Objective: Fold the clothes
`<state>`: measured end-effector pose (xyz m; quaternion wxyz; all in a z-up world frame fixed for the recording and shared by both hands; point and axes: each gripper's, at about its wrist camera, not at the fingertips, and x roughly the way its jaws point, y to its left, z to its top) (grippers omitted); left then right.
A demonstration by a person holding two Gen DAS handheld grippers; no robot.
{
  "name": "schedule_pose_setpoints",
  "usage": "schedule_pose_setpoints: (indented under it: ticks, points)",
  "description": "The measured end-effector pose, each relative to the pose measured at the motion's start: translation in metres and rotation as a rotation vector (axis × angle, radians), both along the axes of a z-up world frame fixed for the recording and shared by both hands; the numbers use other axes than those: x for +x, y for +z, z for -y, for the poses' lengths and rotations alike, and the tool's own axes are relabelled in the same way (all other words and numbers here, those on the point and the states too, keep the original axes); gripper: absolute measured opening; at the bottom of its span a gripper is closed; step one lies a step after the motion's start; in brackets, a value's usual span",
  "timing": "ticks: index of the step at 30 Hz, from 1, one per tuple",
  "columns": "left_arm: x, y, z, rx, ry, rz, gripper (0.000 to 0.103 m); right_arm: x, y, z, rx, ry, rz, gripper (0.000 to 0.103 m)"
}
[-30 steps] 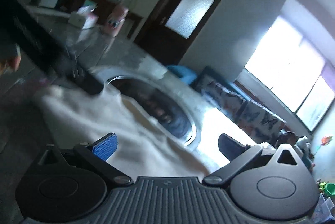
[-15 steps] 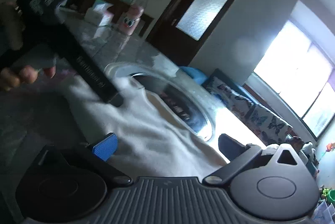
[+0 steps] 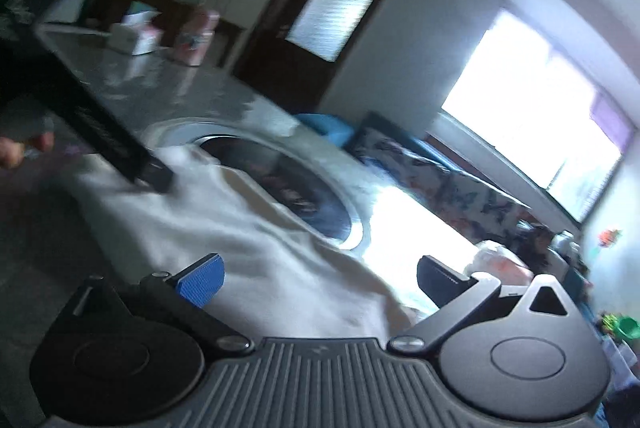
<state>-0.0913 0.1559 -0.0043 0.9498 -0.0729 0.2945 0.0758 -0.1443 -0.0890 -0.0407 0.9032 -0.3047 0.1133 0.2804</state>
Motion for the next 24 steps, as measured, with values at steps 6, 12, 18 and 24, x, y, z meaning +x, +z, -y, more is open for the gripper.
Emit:
schedule_pose_setpoints:
  ticks: [6, 12, 18, 24]
  points:
    - [0.001, 0.009, 0.019, 0.031, -0.069, 0.038, 0.103, 0.003, -0.007, 0.021, -0.004, -0.076, -0.010, 0.103]
    - [0.009, -0.004, 0.020, 0.061, -0.060, -0.007, 0.103, 0.006, -0.002, 0.033, 0.034, -0.149, -0.003, 0.103]
    - [0.009, -0.010, 0.010, 0.054, -0.031, -0.042, 0.103, 0.010, -0.012, 0.047, 0.011, -0.177, -0.034, 0.103]
    - [0.009, -0.010, 0.012, 0.067, -0.030, -0.041, 0.103, 0.019, -0.012, 0.064, 0.012, -0.251, -0.038, 0.103]
